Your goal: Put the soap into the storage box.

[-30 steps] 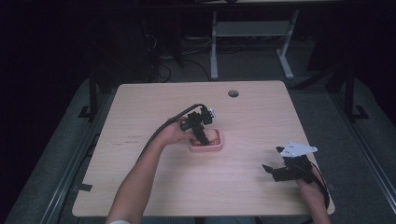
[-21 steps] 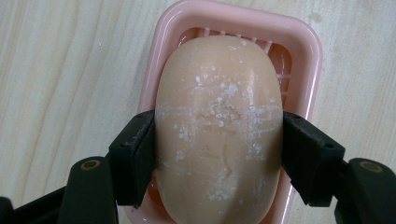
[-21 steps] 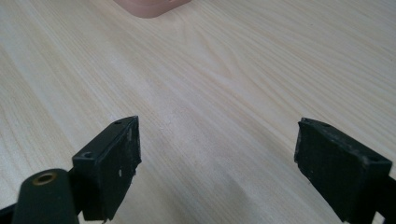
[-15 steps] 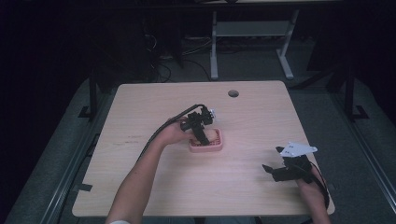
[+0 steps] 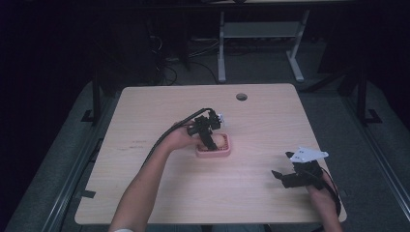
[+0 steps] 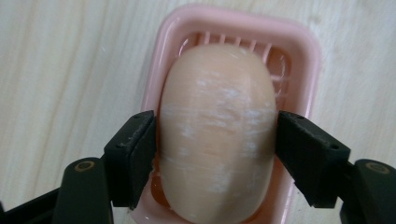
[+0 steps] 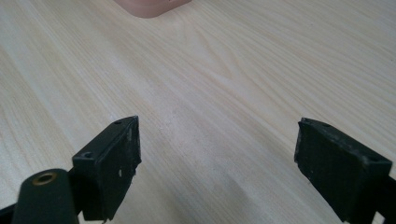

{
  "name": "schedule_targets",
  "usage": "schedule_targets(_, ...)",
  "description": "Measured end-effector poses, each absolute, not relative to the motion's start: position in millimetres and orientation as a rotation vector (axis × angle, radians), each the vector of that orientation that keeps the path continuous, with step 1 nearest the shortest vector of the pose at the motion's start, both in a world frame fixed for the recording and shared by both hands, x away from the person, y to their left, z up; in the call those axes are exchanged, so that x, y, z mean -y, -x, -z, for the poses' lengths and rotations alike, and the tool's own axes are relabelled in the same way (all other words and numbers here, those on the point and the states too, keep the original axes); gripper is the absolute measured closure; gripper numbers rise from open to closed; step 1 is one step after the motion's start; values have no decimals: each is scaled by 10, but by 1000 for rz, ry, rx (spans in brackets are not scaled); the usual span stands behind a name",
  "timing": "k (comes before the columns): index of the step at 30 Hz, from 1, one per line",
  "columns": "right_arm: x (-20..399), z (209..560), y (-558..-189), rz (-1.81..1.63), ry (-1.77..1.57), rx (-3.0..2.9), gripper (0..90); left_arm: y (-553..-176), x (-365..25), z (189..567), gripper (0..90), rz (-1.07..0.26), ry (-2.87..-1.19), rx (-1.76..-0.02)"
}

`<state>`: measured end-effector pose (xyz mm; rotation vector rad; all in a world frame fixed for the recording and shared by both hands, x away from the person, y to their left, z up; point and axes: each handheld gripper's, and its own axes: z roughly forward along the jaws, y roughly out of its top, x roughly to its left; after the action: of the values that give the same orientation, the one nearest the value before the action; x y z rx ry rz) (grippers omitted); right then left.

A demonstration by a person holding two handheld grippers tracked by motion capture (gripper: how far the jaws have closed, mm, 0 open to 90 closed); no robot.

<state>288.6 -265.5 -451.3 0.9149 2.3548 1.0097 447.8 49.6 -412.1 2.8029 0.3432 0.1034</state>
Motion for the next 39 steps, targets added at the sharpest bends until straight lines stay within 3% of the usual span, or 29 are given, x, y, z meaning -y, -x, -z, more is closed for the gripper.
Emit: schedule_targets(39, 2597, 4528, -2889, -991, -915, -2372, 139, -4221, -735, 3986, 232, -115, -2768, -352)
